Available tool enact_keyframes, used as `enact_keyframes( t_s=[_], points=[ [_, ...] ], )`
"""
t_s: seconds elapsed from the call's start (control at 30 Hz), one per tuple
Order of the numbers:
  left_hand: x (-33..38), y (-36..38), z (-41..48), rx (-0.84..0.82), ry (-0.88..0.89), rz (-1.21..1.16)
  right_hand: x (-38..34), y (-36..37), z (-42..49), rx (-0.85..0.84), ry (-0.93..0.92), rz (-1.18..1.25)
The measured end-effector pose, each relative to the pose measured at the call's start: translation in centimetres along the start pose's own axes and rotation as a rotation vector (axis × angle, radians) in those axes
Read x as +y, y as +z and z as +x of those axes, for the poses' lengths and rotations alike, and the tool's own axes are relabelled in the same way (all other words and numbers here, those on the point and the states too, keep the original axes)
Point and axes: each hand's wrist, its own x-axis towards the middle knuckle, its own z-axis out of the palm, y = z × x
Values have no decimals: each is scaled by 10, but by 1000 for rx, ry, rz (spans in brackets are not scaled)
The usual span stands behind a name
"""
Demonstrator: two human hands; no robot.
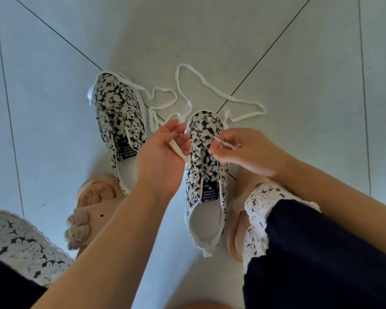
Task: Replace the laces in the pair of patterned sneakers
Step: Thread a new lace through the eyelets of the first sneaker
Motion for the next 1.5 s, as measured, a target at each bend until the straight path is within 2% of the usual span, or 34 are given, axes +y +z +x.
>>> enact_keyframes(
  t_s=[0.1,0.23,0.3,0.37,0.43,0.57,0.63,0.67,0.7,0.73,0.8,0.87,0.97,1.13,1.23,1.3,1.37,1.5],
  points=[
    [-4,1,2,-1,-49,-160,-5,11,4,-81,17,-51],
    [-5,6,2,-30,-97,-279,-6,26,14,-63,-5,-140],
    [-1,5,2,-51,-88,-270,-3,28,16,-54,6,-125],
    [3,1,3,-39,-57,-159,0,26,15,-21,11,-81],
    [5,-2,3,5,23,225,4,22,13,38,29,-19],
    [10,-11,1,76,371,1459,6,17,14,156,35,-19],
    [13,-13,-1,165,556,1732,3,18,15,172,11,-123],
    [15,-12,-3,193,664,1738,2,19,15,177,-5,-153],
    [16,-11,-3,167,748,1706,1,21,16,184,-29,-177],
    [16,-9,-3,94,761,1675,1,23,16,201,-52,-200],
    [12,-5,-2,-60,582,1573,0,28,16,249,-74,-216],
    [7,-7,-1,-111,402,1499,-2,31,17,282,-70,-200],
    [2,-16,0,-71,399,1576,0,34,17,264,-50,-206],
    [0,-26,6,94,428,1573,0,37,18,257,39,-209],
    [-2,-27,9,125,407,1526,-1,39,18,204,95,-82],
    [-3,-27,11,130,410,1540,1,40,18,203,138,117],
    [-4,-27,12,111,430,1606,3,42,16,223,171,270],
    [-3,-23,15,60,504,1764,3,45,15,241,172,384]
  ],
)
